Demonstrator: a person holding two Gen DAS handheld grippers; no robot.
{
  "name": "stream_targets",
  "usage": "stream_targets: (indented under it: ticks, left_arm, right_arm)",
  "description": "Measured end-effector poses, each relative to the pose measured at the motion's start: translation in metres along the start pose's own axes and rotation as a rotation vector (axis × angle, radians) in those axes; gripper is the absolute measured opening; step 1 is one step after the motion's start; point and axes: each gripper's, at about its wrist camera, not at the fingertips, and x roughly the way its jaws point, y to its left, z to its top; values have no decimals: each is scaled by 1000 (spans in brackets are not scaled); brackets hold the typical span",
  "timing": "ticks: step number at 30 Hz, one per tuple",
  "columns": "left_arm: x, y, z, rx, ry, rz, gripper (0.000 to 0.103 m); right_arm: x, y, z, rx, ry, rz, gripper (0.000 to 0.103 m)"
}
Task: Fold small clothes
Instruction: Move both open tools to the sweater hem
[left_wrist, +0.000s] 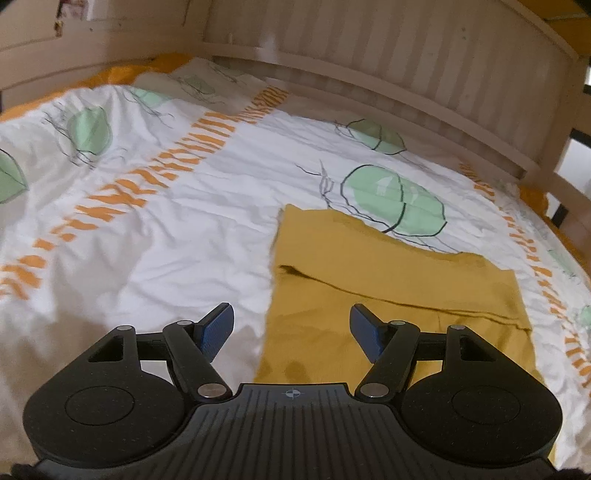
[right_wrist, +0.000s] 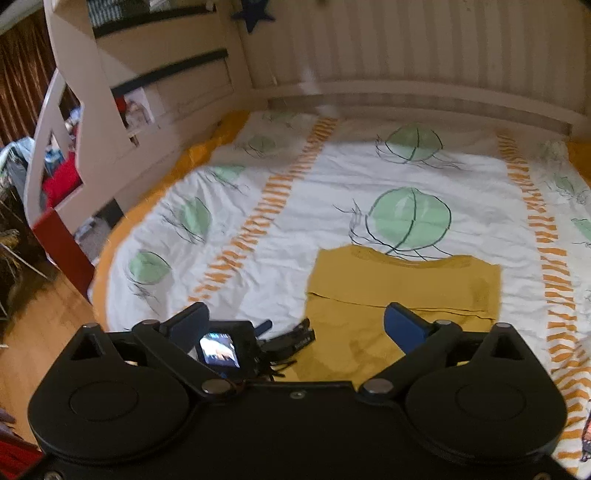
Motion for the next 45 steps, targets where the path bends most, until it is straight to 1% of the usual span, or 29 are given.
stream_targets:
  ticks: [3, 5, 6, 8, 11, 14, 19, 26, 28, 30, 31, 33, 34, 37, 39, 42, 45]
  left_arm:
    - [-14, -4, -1, 10, -8, 71, 68]
    - [-25, -7, -2, 21, -42, 113, 68]
    - [-31, -8, -2, 25, -61, 119, 68]
    - [-40, -10, -3, 27, -81, 103, 68]
    - [-46, -12, -3, 14, -71, 69, 68]
    - [-49, -16, -7, 24, -59, 53, 68]
    - [-50, -19, -17, 35, -21, 39, 68]
    - [-51, -18, -25, 42, 3, 32, 68]
    - [-51, -17, -27, 51, 9, 31, 68]
    - [-52, -16, -29, 58, 15, 28, 68]
    - [-52, -15, -31, 61, 18, 29, 68]
    - [-53, -13, -33, 64, 20, 32, 68]
    - [-53, -12, -35, 67, 21, 33, 68]
    - [-53, -8, -39, 79, 26, 30, 68]
    - [-52, -5, -43, 86, 32, 37, 68]
    - [-49, 0, -48, 87, 57, 28, 68]
    - [-48, 5, -54, 87, 80, 28, 68]
  right_arm:
    - [-9, 3, -1, 15, -12, 11, 102]
    - [-10, 3, -2, 5, -22, -6, 102]
    - [-8, 3, -3, 14, -15, -6, 102]
    - [-6, 1, -3, 43, -2, 7, 102]
    - [-13, 2, -6, 37, -11, 25, 102]
    - [-17, -3, -6, 72, -16, 41, 102]
    - [-20, -5, -4, 101, -36, 62, 102]
    - [-19, -4, -6, 121, -46, 102, 102]
    - [-14, -11, -8, 144, -41, 123, 102]
    - [-11, -21, -12, 154, -63, 140, 102]
    - [-6, -30, -15, 157, -79, 156, 102]
    - [6, -50, -22, 176, -95, 161, 102]
    - [11, -57, -25, 175, -95, 150, 102]
    - [33, -87, -40, 156, -108, 65, 102]
    - [44, -108, -55, 138, -137, 8, 102]
    - [55, -134, -79, 99, -191, -101, 102]
    - [66, -154, -102, 93, -198, -170, 102]
